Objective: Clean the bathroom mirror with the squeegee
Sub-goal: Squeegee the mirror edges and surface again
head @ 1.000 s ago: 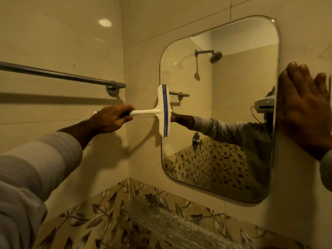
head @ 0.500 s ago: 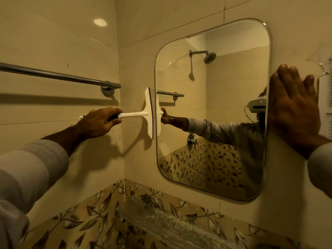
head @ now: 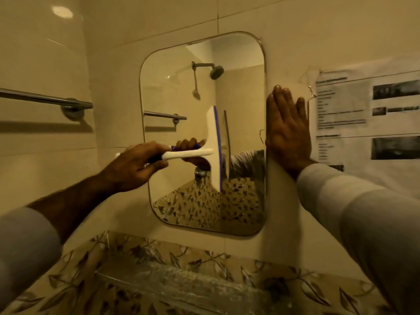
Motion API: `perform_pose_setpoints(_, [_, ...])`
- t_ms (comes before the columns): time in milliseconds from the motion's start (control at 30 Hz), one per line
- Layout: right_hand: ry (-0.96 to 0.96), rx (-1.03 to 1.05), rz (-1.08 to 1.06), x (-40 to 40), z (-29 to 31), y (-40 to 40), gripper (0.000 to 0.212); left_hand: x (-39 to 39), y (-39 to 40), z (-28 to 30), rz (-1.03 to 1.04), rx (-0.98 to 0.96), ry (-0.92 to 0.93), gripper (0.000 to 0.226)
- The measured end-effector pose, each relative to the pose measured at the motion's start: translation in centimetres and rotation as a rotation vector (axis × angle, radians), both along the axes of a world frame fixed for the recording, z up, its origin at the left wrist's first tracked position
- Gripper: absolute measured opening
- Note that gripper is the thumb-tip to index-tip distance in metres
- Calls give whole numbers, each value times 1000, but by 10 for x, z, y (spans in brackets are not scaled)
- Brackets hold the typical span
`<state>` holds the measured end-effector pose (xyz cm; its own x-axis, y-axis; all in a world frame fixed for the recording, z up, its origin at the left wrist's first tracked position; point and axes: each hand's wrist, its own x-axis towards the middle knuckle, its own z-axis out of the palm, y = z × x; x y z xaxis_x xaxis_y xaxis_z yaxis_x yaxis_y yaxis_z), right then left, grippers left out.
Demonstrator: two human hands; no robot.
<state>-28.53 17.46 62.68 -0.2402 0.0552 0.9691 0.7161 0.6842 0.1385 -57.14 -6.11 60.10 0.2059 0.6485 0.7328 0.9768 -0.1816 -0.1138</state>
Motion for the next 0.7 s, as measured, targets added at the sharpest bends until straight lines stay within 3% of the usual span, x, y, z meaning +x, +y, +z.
perform_pose_setpoints(367, [-25,-7,78,4,0,0,63,52,70,-38,-92,-29,55,31])
perform_pose_setpoints(700, [-1,28,79,2,-2,0,65,38,79,-48,-50,-69,95,29])
